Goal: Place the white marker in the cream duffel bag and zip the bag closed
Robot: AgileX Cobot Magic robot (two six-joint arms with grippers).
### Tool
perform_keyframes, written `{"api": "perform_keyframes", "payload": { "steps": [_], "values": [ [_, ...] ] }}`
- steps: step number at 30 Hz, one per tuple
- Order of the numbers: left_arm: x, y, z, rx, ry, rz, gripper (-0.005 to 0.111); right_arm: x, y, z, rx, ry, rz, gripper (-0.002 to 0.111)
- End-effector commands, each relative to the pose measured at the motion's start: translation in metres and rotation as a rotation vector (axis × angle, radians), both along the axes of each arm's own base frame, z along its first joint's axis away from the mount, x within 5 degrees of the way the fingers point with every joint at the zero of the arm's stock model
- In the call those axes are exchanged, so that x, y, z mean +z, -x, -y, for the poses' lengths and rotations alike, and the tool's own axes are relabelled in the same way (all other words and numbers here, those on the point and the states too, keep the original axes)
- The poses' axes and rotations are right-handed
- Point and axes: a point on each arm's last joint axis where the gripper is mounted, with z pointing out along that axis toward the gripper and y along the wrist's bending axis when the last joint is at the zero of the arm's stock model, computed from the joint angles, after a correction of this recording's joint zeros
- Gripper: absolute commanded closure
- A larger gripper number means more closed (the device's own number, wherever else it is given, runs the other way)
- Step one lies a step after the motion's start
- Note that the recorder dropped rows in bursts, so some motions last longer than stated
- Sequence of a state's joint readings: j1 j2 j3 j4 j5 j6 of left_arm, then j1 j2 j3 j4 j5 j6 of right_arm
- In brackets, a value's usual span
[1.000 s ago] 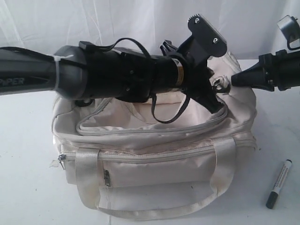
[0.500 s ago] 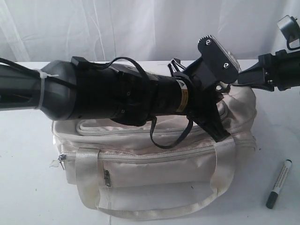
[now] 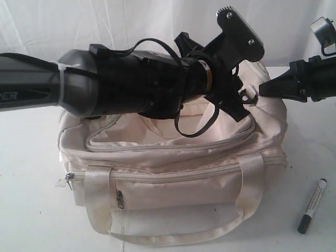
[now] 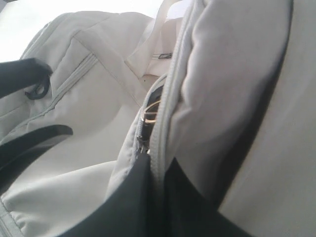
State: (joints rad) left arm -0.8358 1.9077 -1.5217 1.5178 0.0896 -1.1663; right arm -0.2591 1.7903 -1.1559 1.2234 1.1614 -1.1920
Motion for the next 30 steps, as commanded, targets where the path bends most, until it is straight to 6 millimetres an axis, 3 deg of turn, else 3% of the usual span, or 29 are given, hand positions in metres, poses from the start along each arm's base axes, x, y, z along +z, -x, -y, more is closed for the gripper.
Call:
{"api": "perform_keyframes", "payload": {
  "steps": [1,21,30],
  "values": [
    [-0.006,-0.003,0.005,-0.001,-0.02,0.007,0.058,0.008,0.0,-0.002,0.007,-0.042,0.028,0.108],
    [-0.019,-0.02,0.02,0.103,0.202,-0.125,0.058,0.007,0.0,-0.002,0.002,-0.039,0.029,0.108],
    [-0.033,-0.032,0.015,0.16,0.287,-0.202,0.058,0.007,-0.001,-0.002,0.002,-0.036,0.029,0.108]
  ]
}}
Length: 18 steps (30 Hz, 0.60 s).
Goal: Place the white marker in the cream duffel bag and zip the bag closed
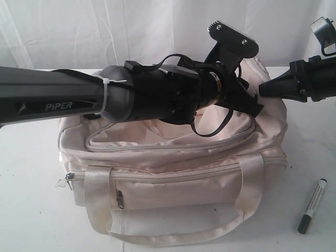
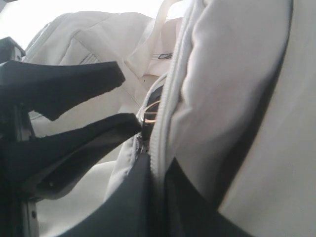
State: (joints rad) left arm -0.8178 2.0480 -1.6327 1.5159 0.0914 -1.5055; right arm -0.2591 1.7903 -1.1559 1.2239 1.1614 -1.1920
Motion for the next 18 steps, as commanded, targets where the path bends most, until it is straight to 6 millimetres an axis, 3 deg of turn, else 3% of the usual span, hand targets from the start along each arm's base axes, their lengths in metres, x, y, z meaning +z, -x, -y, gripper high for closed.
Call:
{"api": "perform_keyframes", "payload": {
  "steps": [1,8,18],
  "values": [
    [-0.004,-0.004,-0.001,0.015,0.033,-0.024,0.058,0.007,-0.001,-0.001,0.0,-0.035,0.029,0.108],
    [-0.017,-0.005,0.002,0.023,0.055,-0.077,0.062,0.007,-0.001,-0.001,0.0,-0.035,0.029,0.108],
    [-0.017,-0.006,0.001,0.03,0.037,-0.068,0.062,0.007,-0.001,-0.001,-0.001,-0.034,0.029,0.108]
  ]
}}
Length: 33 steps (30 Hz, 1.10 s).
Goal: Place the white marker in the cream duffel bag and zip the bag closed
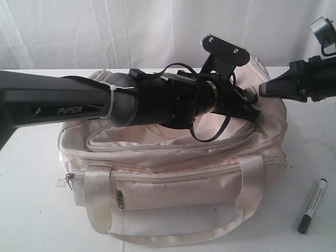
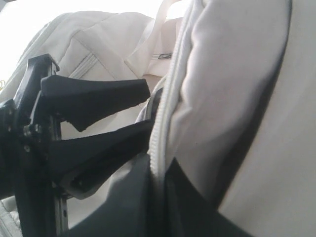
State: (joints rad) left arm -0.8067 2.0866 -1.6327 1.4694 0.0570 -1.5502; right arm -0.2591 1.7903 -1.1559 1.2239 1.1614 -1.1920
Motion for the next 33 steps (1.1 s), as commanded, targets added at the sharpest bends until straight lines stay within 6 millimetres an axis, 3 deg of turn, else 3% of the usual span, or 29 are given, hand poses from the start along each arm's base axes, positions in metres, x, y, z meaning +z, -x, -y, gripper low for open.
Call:
{"api": "perform_keyframes", "payload": {
  "steps": [1,4,6,7,11,15,17,19,20,26,33],
  "values": [
    [0.003,-0.002,-0.002,0.019,-0.016,0.018,0.062,0.007,-0.001,-0.001,-0.001,-0.034,0.029,0.108],
    [0.0,-0.004,-0.004,0.024,-0.019,0.014,0.076,0.007,-0.001,-0.001,-0.001,-0.034,0.029,0.108],
    [-0.009,-0.005,-0.001,0.003,-0.026,0.0,0.104,0.007,-0.001,-0.001,-0.002,-0.036,0.03,0.108],
    [-0.009,-0.004,0.0,-0.012,-0.03,0.003,0.107,0.007,-0.001,-0.001,-0.002,-0.036,0.03,0.108],
    [0.015,0.001,0.0,-0.059,-0.011,0.052,0.107,0.007,-0.001,-0.001,-0.002,-0.036,0.03,0.108],
    [0.056,0.009,-0.01,-0.065,0.009,0.141,0.107,0.007,-0.001,-0.001,-0.006,-0.033,0.03,0.108],
    [0.063,0.012,-0.013,-0.067,0.012,0.153,0.107,0.007,-0.002,-0.001,-0.011,-0.03,0.031,0.108],
    [0.055,0.011,-0.019,-0.025,-0.021,0.14,0.107,0.007,-0.002,-0.001,-0.011,-0.03,0.031,0.108],
    [0.05,0.01,-0.021,-0.013,-0.027,0.129,0.105,0.007,-0.002,-0.001,-0.011,-0.03,0.031,0.108],
    [0.031,-0.008,-0.036,0.06,0.006,0.041,0.06,0.007,-0.002,-0.001,-0.011,-0.03,0.031,0.108],
    [0.01,-0.018,-0.033,0.006,0.07,-0.031,0.057,0.007,-0.001,-0.001,-0.009,-0.031,0.031,0.108]
  ]
}}
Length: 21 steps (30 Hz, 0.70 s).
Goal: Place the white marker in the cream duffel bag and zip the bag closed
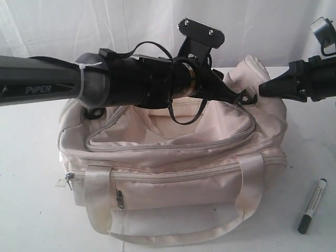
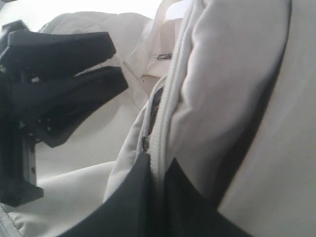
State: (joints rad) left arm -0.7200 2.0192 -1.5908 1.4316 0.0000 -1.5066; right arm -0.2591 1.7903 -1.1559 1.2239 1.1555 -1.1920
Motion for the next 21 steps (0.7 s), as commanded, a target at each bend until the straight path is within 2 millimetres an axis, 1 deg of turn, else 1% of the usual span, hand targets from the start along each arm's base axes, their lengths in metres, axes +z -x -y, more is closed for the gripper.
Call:
{"api": "perform_keyframes", "payload": {
  "steps": [1,4,7,9,11,13,16,17,21],
  "values": [
    [-0.012,-0.003,0.006,-0.04,0.049,-0.045,0.057,0.007,-0.001,-0.001,-0.003,-0.035,0.03,0.108],
    [-0.008,-0.005,0.015,-0.1,0.089,-0.04,0.057,0.007,-0.001,-0.001,-0.003,-0.035,0.03,0.108],
    [-0.008,-0.009,0.016,-0.077,0.093,-0.035,0.057,0.007,-0.001,-0.001,-0.002,-0.034,0.029,0.108],
    [-0.007,-0.007,0.019,-0.106,0.105,-0.038,0.057,0.007,-0.001,-0.001,0.0,-0.032,0.033,0.108],
    [-0.008,-0.008,0.018,-0.093,0.099,-0.037,0.057,0.007,-0.001,-0.001,0.0,-0.032,0.033,0.108],
    [-0.014,-0.012,0.015,-0.06,0.072,-0.037,0.057,0.007,-0.001,-0.001,0.0,-0.032,0.033,0.108],
    [-0.034,-0.016,0.016,-0.05,0.03,-0.058,0.057,0.007,0.0,-0.002,0.009,-0.038,0.031,0.108],
    [-0.037,-0.016,0.017,-0.052,0.033,-0.067,0.057,0.008,0.0,-0.002,0.011,-0.04,0.031,0.108],
    [-0.038,-0.014,0.02,-0.081,0.051,-0.078,0.057,0.008,0.0,-0.002,0.011,-0.04,0.031,0.108]
  ]
}}
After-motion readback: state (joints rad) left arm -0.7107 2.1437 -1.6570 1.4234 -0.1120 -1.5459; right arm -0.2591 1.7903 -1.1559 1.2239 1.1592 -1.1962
